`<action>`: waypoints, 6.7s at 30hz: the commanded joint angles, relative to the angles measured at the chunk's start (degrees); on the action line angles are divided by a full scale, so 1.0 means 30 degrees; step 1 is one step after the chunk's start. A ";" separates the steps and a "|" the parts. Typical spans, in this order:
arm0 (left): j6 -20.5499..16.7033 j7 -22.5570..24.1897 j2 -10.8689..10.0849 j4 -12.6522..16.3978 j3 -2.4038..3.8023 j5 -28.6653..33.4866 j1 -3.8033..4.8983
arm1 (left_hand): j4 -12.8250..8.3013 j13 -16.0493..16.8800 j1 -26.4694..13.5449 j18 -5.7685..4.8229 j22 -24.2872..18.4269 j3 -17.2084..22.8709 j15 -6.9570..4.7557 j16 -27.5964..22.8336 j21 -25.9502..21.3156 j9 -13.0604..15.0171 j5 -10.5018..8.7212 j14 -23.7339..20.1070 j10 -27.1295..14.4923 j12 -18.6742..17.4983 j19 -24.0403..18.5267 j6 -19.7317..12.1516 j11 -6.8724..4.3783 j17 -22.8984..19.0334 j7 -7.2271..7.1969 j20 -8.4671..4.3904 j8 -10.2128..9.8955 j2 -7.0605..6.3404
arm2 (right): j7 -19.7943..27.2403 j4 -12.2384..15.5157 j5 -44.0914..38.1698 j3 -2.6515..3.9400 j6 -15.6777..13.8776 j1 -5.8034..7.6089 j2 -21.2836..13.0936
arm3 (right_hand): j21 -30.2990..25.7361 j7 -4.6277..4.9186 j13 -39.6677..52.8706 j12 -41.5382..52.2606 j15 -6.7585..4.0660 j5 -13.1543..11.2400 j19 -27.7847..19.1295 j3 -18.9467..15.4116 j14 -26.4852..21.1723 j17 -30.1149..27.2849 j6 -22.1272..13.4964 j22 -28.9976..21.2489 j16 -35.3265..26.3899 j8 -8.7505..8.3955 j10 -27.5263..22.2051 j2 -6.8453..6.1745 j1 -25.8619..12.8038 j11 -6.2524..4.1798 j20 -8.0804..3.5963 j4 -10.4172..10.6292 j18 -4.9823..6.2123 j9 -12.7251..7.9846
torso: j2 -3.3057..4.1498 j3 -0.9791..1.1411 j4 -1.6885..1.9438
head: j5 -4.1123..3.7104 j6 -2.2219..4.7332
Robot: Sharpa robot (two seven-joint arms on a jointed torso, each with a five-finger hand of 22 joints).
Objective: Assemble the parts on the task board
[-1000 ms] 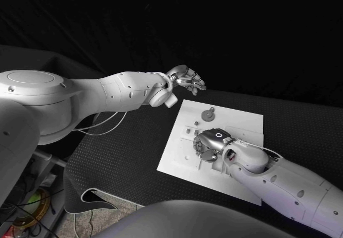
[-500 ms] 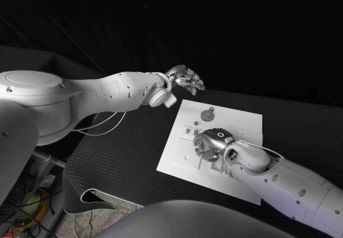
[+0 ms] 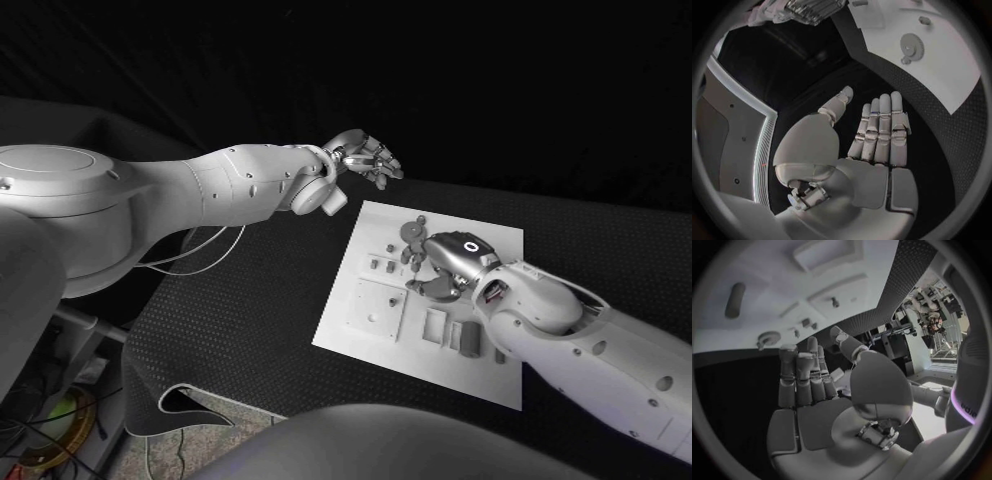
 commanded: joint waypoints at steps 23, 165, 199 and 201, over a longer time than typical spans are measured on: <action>0.0225 0.0310 -0.0262 0.0103 0.0007 -0.0012 0.0001 | -0.0003 -0.0041 0.0289 0.0312 -0.0039 -0.0086 -0.0012 -0.0161 -0.0088 -0.0024 -0.0069 0.0144 -0.0116 0.0060 0.0114 -0.0123 0.0053 0.0073 -0.0031 0.0013 0.0103 0.0030 | 0.0267 -0.0161 0.1342 0.1002 0.1391 0.1047 -0.3371 | -0.0161 0.0725 0.0113 -0.0225 0.0164 0.0040 -0.0279 -0.1540 -0.0326 0.0065 -0.1045 0.0243 0.0029 0.0057 -0.0484 -0.1205 -0.1177 0.0099 -0.0013 0.0435 0.1333 0.0070 | -0.0075 0.0413 -0.0425 | -0.1426 0.0003; 0.0573 0.0165 -0.0185 -0.0066 -0.0001 -0.0012 -0.0010 | 0.0055 -0.0147 0.0035 0.0296 -0.0138 -0.0104 0.0003 -0.0372 -0.0088 -0.0059 -0.0069 0.0189 -0.0115 0.0063 0.0118 -0.0143 0.0067 0.0298 -0.0020 0.0027 0.0124 0.0263 | -0.0090 -0.2321 -0.0784 -0.0672 0.1705 0.0056 -0.1163 | 0.0037 -0.0217 0.1322 0.0714 -0.0523 0.0041 -0.0020 0.0678 0.0087 -0.0087 0.1264 0.0231 0.0064 0.1112 0.1080 0.2172 0.0032 -0.0622 -0.0121 0.0765 0.1333 0.0498 | -0.0055 0.0249 -0.0341 | -0.1654 0.0003; 0.0561 0.0153 -0.0202 -0.0084 0.0001 -0.0012 -0.0011 | 0.0040 -0.0170 -0.0042 0.0301 -0.0159 -0.0096 0.0000 -0.0418 -0.0087 -0.0070 -0.0068 0.0201 -0.0116 0.0066 0.0117 -0.0160 0.0065 0.0349 -0.0017 0.0022 0.0122 0.0321 | -0.0590 -0.0754 -0.1181 -0.0201 0.0855 0.0067 -0.2102 | 0.0422 -0.0604 0.1648 0.1171 -0.0944 0.0039 0.0403 0.1875 0.0638 -0.0110 0.2265 0.0322 0.0055 0.1636 0.2160 0.2545 0.0729 -0.1055 -0.0242 0.0358 0.1333 0.0864 | -0.0066 0.0222 -0.0357 | -0.1682 0.0003; 0.0555 0.0147 -0.0209 -0.0079 0.0001 -0.0012 -0.0011 | 0.0040 -0.0171 -0.0045 0.0301 -0.0161 -0.0095 0.0000 -0.0421 -0.0087 -0.0071 -0.0068 0.0201 -0.0116 0.0066 0.0116 -0.0162 0.0066 0.0353 -0.0016 0.0022 0.0122 0.0323 | -0.0643 -0.0558 -0.1093 -0.0082 0.0930 0.0108 -0.2217 | 0.0426 -0.0607 0.1652 0.1174 -0.0949 0.0039 0.0407 0.1881 0.0643 -0.0112 0.2276 0.0321 0.0049 0.1641 0.2174 0.2532 0.0719 -0.1060 -0.0244 0.0364 0.1333 0.0869 | -0.0066 0.0229 -0.0348 | -0.1666 0.0003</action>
